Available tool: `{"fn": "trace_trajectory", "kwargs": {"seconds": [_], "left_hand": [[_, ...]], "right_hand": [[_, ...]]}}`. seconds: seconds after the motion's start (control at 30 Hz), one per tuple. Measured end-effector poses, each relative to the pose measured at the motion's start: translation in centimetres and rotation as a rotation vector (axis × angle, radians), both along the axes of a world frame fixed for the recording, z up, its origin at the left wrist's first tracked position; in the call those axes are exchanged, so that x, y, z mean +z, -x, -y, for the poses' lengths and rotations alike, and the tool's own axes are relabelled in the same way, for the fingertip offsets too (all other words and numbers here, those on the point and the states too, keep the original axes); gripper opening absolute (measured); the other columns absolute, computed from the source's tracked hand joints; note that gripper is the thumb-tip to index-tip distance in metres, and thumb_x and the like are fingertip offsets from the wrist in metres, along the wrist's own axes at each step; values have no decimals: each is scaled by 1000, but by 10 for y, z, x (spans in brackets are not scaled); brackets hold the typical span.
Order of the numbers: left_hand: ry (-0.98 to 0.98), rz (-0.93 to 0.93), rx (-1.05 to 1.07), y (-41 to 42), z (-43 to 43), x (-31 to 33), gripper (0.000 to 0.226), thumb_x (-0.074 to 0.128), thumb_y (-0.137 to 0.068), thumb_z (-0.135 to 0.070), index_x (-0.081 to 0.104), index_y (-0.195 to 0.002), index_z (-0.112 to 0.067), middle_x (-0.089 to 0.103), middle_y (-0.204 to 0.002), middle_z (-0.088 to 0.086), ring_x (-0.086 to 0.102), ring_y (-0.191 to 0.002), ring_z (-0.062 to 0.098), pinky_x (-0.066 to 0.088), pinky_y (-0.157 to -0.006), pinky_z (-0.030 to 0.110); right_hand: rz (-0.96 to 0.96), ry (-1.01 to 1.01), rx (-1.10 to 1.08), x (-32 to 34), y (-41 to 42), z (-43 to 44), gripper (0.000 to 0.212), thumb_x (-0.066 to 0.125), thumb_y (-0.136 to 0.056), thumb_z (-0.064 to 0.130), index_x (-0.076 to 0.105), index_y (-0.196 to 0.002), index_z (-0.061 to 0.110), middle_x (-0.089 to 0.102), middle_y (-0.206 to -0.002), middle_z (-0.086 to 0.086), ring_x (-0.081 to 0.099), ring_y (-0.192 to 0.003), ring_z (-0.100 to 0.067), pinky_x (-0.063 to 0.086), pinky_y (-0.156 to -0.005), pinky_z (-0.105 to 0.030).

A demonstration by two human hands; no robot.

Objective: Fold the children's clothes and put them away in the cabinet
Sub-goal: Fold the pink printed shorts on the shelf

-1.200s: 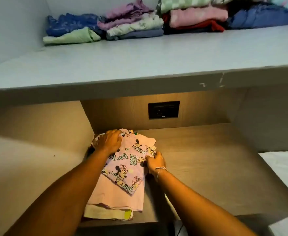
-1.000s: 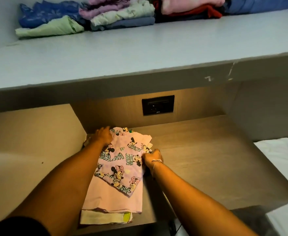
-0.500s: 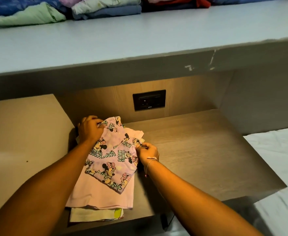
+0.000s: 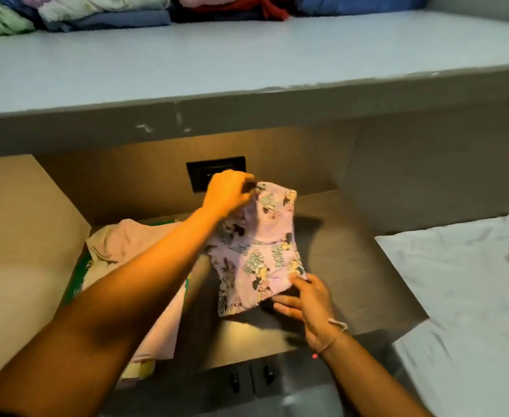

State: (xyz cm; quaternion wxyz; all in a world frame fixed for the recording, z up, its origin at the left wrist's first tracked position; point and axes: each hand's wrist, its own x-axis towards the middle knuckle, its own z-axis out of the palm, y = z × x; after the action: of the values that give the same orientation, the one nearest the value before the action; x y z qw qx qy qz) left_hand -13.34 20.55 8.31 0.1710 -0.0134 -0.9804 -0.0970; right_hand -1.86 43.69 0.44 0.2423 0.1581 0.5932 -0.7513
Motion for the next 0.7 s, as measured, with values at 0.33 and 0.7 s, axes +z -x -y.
{"fn": "trace_trajectory", "kwargs": {"seconds": [0.33,0.7], "left_hand": [[14,527,-199,-132,-60,-114,43,47,-81,-68,61,-108,-38,56,-120,-11,44,-110,8,37,-95,36],[-292,209,-93,-190,-75,-138,27,45,-90,-40,63,-103,-25,67,-111,-4,57,-105,6,50,-89,32]], "right_hand": [[-833,-1090,474,-59,33,-139,39,69,-81,49,57,-114,31,63,-99,8,59,-89,-14,53,-71,-33],[-1300,-1145,578,-78,41,-134,42,36,-94,52,68,-99,26,66,-106,5,53,-103,-17,45,-79,-34]]}}
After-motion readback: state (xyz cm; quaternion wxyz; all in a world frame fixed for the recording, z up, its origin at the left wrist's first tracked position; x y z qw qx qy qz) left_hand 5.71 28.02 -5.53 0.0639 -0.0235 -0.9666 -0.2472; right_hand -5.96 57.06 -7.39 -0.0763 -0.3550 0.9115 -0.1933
